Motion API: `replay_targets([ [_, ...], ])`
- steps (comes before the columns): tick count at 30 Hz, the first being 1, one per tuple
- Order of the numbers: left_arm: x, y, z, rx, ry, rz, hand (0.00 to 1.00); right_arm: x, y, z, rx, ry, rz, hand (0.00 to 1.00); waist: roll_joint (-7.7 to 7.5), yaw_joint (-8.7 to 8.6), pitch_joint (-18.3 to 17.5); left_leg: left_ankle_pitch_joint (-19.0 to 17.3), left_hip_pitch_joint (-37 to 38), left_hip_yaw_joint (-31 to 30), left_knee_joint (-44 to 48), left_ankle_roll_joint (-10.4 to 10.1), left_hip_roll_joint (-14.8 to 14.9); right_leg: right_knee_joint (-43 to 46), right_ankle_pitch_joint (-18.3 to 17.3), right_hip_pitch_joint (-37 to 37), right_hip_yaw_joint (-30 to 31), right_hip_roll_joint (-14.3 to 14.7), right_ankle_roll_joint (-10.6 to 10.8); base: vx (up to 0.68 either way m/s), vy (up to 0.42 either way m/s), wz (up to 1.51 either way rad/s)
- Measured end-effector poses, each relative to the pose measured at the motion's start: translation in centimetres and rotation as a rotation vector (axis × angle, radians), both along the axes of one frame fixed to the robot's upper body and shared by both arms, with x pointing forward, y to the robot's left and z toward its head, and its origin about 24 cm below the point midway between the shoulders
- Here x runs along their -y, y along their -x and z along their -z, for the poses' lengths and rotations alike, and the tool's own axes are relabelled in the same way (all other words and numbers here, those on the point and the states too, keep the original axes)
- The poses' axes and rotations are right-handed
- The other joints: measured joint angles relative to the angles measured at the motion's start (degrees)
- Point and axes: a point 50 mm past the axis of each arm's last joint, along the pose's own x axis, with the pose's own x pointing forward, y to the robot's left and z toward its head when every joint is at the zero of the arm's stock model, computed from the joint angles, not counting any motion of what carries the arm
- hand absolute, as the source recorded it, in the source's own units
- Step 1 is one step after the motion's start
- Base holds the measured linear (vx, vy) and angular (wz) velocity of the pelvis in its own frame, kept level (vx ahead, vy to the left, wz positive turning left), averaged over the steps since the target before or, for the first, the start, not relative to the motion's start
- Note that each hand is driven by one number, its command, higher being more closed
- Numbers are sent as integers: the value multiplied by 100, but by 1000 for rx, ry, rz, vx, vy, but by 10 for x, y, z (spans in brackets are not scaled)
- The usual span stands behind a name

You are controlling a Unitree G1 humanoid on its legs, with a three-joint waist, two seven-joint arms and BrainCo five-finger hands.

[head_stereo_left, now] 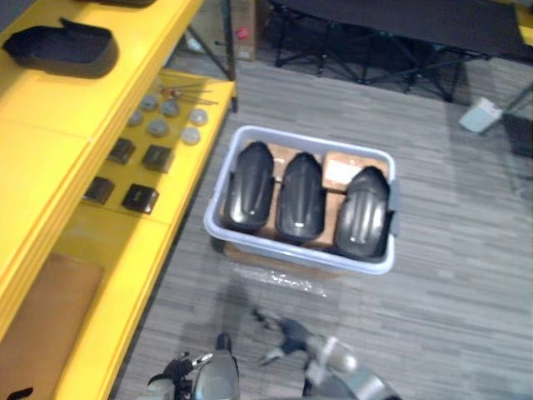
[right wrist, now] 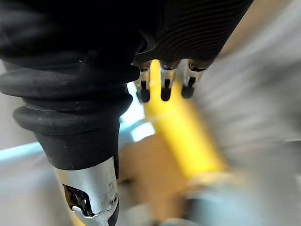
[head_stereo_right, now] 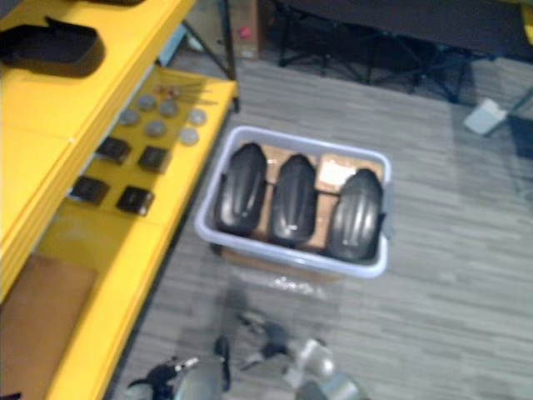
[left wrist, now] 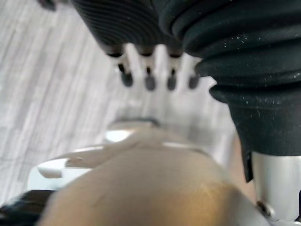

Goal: Walk over and take plastic housings, then place them on the shelf

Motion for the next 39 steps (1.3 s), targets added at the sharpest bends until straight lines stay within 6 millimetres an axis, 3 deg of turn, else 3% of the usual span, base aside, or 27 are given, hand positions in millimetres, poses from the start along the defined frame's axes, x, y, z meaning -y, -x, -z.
replay_targets([
  [1, 1, -1, -1, 15, -6, 2, 0, -2, -28, -44, 121, -126, 115, 0, 7, 16, 4, 0, 10, 4, -1, 1, 2, -21, 25, 9, 0, 6, -15, 29, 34, -6],
  [3, 1, -2, -1, 34, -14, 12, 0, 9, -55, -81, 211, -217, 268, 0, 12, 12, 7, 0, 40, 16, -1, 1, 5, -21, 56, 12, 5, 28, -57, 2, 8, -9],
  [4, 1, -2, -2, 47, -18, 17, 0, 29, -77, -103, 257, -263, 434, 0, 13, 11, 8, 0, 67, 33, -2, 1, 5, -21, 70, 12, 12, 36, -75, -15, 5, -13],
  [5, 1, -2, -2, 51, -20, 16, 0, 42, -86, -112, 275, -284, 523, 0, 14, 11, 8, 0, 85, 42, -7, 1, 3, -21, 70, 10, 15, 32, -75, -32, 4, -11],
  [7, 1, -1, -3, 62, -20, 16, 0, 91, -105, -131, 310, -351, 776, 0, 27, 6, 16, 0, 97, 72, -9, 2, -3, -20, 71, -1, 32, 27, -75, -36, 0, -9],
  [8, 2, 0, -3, 68, -19, 19, 0, 133, -110, -138, 324, -399, 974, 0, 51, -11, 30, -2, 97, 93, -22, 4, -3, -20, 74, -14, 60, 28, -79, -29, 0, -10],
  [10, 4, 1, -3, 71, -20, 28, 0, 169, -110, -141, 332, -415, 1134, 0, 98, -72, 61, -4, 97, 118, -22, 7, 8, -20, 100, -44, 122, 38, -102, -53, 0, -15],
  [12, 6, 0, -4, 76, -28, 38, 0, 218, -104, -148, 376, -393, 1329, 0, 186, -190, 165, -28, 85, 149, -24, 38, 44, -23, 204, -144, 204, 82, -142, -89, -1, -27],
  [13, 6, 0, -4, 79, -28, 38, 0, 230, -101, -148, 382, -388, 1372, 0, 202, -208, 205, -42, 83, 154, -22, 55, 53, -24, 223, -165, 235, 94, -157, -99, 11, -28],
  [15, 3, -2, -5, 88, -38, 32, 0, 273, -88, -145, 371, -378, 1520, 0, 175, -303, 346, -90, -64, 181, 97, 60, 91, -20, 263, -297, 322, 120, -163, -118, 9, -18],
  [18, -1, -15, -13, 162, -45, 10, 0, 309, -75, -142, 346, -378, 1639, 0, 137, -362, 699, -257, -482, 201, 586, 42, 257, -8, 268, -551, 371, 242, -180, -157, -17, -20],
  [23, -5, -24, -19, 213, -71, -14, 0, 344, -67, -111, 216, -281, 1783, 0, 83, -354, 806, -256, -1059, 146, 833, 49, 340, -23, 356, -1010, 374, 319, -234, -123, -23, -5],
  [31, -4, -39, -26, 284, -62, -60, 0, 378, -65, -115, 163, -278, 1905, 0, 135, -252, 914, -227, -1650, -222, 1025, 88, 226, 39, 441, -1303, 43, 274, -198, -10, -1, 22],
  [34, 4, -47, -27, 303, -41, -54, 0, 390, -68, -124, 154, -260, 1941, 0, 281, -107, 1002, -197, -1755, -314, 1022, 138, 98, 64, 450, -1342, -44, 178, -183, -20, 24, 21],
  [39, 13, -53, -29, 322, -7, -53, 0, 392, -86, -162, 218, -233, 1914, 0, 567, 29, 1147, -130, -1963, -367, 1031, 241, -54, 242, 450, -1566, -184, 20, -181, -52, 19, 11],
])
